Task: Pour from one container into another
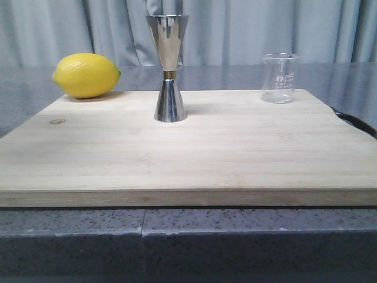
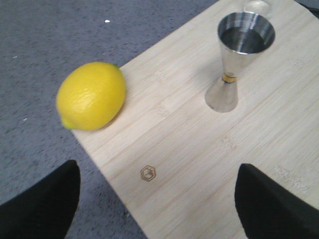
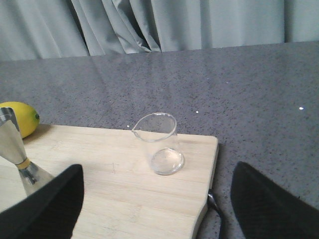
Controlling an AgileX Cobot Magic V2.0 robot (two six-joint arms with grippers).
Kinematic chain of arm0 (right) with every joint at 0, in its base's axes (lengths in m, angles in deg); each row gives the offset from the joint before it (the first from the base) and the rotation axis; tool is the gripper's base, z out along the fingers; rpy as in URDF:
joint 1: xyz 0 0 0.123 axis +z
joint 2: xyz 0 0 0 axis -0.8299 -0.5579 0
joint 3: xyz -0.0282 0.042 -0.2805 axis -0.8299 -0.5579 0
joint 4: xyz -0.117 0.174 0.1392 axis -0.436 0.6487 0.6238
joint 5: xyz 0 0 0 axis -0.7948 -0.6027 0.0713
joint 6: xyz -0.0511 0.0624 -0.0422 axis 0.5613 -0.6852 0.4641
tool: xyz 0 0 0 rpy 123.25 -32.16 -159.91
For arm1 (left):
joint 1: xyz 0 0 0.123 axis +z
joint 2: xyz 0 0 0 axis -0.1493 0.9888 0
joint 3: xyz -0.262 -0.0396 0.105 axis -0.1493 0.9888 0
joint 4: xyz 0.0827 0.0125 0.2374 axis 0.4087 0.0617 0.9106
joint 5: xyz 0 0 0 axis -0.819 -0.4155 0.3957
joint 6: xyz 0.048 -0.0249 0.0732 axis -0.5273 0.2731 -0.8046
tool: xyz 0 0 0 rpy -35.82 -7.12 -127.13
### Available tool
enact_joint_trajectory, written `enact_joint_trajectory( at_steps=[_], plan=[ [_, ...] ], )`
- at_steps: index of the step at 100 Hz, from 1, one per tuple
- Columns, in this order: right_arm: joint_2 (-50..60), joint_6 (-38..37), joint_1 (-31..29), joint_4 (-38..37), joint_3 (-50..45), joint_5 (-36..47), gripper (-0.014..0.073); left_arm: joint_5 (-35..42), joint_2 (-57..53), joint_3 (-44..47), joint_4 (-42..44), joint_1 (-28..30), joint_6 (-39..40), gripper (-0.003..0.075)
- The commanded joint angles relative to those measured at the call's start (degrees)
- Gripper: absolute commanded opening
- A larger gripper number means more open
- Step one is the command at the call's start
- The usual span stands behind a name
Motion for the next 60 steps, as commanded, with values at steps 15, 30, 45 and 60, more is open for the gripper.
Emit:
enact_joint_trajectory(
  at_steps=[15, 30, 45, 60],
  plan=[
    [4.27, -5.58, -0.01, 0.37, 2.05, 1.37, 0.0542, 0.59, -11.33, -0.25, 13.33, 0.17, 20.5, 0.0589],
    [9.23, -9.97, -0.01, 0.37, 1.94, 1.13, 0.0542, 2.51, -18.64, 5.3, 20.17, 0.17, 29.12, 0.0582],
    [14.08, -12.42, -0.01, 0.37, 1.94, 0.53, 0.0542, 5.77, -25.65, 12.62, 22.07, 0.17, 32.6, 0.0556],
    [18.82, -15.5, -0.01, 0.37, 0.73, -2.4, 0.0541, 6.31, -30.62, 17.83, 21.96, 0.17, 32.74, 0.0533]
  ],
)
